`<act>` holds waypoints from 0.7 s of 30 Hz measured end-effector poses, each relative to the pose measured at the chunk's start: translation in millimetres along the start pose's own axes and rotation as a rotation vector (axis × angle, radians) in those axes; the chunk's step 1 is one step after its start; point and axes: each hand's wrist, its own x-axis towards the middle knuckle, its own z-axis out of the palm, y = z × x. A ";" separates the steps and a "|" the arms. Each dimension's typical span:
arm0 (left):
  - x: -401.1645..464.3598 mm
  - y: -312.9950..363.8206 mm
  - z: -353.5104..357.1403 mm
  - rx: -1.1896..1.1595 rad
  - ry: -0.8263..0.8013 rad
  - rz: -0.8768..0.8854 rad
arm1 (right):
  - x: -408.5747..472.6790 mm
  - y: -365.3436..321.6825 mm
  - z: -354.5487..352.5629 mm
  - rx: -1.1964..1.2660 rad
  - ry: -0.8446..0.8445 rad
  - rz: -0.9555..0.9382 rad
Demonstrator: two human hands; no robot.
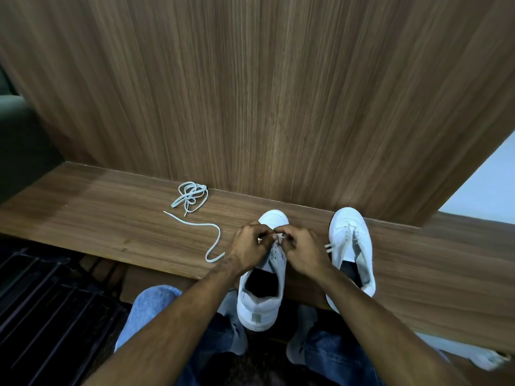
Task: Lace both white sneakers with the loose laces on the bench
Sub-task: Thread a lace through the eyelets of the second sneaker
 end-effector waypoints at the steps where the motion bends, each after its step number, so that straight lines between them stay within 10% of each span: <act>1: 0.2 -1.3 0.3 0.025 0.012 -0.022 | 2.5 0.8 2.7 0.005 0.029 0.025; 21: 4.6 -39.5 6.1 -0.136 -0.022 -0.332 | 8.0 -3.3 37.4 -0.055 0.069 0.266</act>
